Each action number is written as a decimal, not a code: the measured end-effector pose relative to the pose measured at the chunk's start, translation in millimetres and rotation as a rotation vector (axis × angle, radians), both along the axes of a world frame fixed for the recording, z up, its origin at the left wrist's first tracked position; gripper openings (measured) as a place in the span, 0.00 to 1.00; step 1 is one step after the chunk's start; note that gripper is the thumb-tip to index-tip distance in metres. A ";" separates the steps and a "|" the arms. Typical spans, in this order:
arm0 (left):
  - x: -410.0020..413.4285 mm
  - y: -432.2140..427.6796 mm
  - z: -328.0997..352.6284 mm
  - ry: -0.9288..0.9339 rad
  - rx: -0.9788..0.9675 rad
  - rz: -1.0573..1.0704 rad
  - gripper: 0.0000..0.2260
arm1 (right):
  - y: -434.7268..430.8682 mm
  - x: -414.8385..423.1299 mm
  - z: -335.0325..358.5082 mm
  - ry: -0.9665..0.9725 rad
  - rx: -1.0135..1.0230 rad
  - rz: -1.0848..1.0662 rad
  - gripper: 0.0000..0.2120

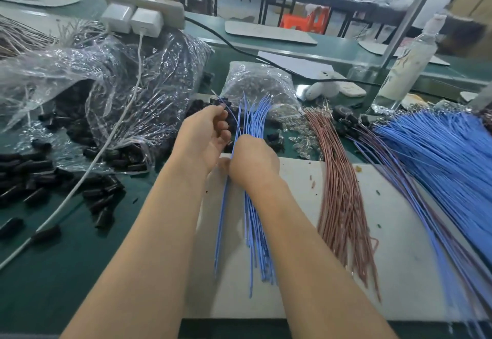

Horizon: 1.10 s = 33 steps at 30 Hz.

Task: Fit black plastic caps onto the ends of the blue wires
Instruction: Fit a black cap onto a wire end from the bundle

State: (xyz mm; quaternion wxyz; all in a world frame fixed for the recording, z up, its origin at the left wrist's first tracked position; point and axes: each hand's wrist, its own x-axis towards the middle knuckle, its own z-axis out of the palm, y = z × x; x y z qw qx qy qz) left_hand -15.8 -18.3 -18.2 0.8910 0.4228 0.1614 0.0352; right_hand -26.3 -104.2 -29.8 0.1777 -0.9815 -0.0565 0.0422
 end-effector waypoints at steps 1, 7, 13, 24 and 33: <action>-0.5 0.5 0.6 0.008 -0.060 -0.009 0.06 | 0.9 0.9 0.8 -0.001 -0.012 0.001 0.05; -3.1 -1.7 0.0 0.005 -0.175 -0.038 0.09 | 1.5 9.4 5.1 0.017 0.007 -0.043 0.03; -3.0 -4.8 -3.3 -0.018 -0.185 -0.006 0.08 | -7.8 19.9 4.2 0.008 0.169 -0.102 0.14; -2.3 -21.5 -6.8 -0.004 -0.243 -0.054 0.09 | -79.4 21.6 20.6 0.281 1.571 0.083 0.06; -2.6 -41.9 -26.6 -0.121 0.268 -0.091 0.09 | -88.6 23.6 -14.6 -0.358 0.886 -0.140 0.17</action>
